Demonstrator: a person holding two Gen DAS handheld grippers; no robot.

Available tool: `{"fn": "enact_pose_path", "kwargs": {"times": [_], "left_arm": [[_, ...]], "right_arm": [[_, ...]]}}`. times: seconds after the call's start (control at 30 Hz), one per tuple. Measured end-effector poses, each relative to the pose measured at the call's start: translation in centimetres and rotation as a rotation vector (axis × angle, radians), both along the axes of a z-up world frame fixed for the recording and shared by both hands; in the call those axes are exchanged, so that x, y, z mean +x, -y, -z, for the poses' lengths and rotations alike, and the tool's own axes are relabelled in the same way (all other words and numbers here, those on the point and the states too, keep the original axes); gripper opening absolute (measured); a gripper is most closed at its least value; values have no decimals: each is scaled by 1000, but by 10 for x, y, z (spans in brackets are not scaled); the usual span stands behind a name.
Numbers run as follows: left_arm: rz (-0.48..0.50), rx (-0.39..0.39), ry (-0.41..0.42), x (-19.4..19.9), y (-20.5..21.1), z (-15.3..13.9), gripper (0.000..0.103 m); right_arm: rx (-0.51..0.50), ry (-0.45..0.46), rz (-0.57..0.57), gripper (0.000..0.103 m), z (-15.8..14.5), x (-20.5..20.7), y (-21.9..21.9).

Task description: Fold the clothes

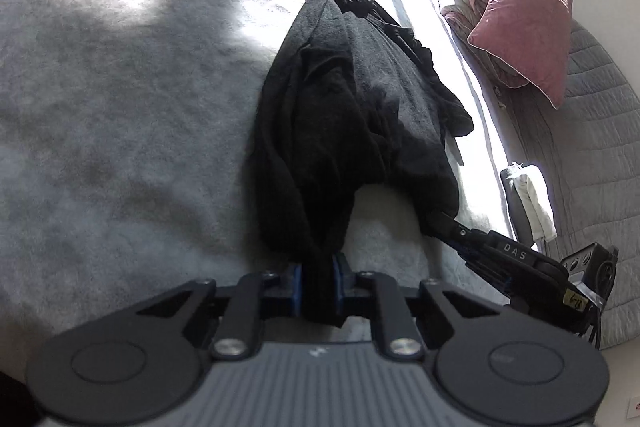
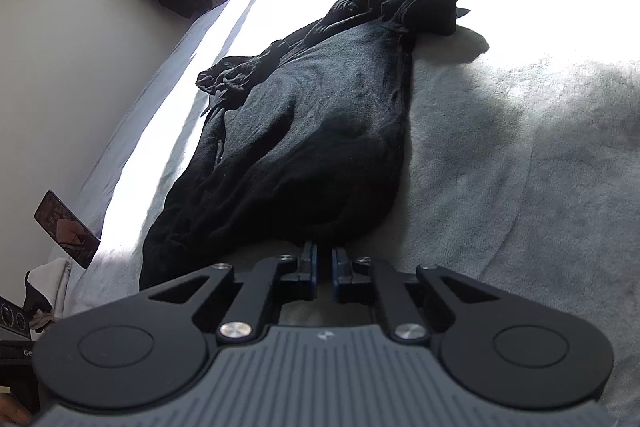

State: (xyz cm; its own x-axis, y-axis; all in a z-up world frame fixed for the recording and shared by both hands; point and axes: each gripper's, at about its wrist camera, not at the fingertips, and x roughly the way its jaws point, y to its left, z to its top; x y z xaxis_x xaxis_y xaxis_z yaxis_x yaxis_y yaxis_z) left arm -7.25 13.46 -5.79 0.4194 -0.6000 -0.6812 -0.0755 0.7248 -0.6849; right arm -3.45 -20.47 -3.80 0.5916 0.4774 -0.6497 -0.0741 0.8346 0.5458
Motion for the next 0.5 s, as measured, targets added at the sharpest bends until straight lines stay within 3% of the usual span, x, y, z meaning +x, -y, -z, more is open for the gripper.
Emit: {"fn": "enact_pose_path", "kwargs": {"times": [0.03, 0.17, 0.5], "left_arm": [[2, -19, -6, 0, -3, -3, 12], [6, 26, 43, -8, -14, -29, 9], [32, -36, 115, -29, -44, -70, 7]], "right_arm": [[-9, 0, 0, 9, -5, -1, 3], [-39, 9, -3, 8, -28, -10, 20], [-100, 18, -7, 6, -83, -36, 67]]}}
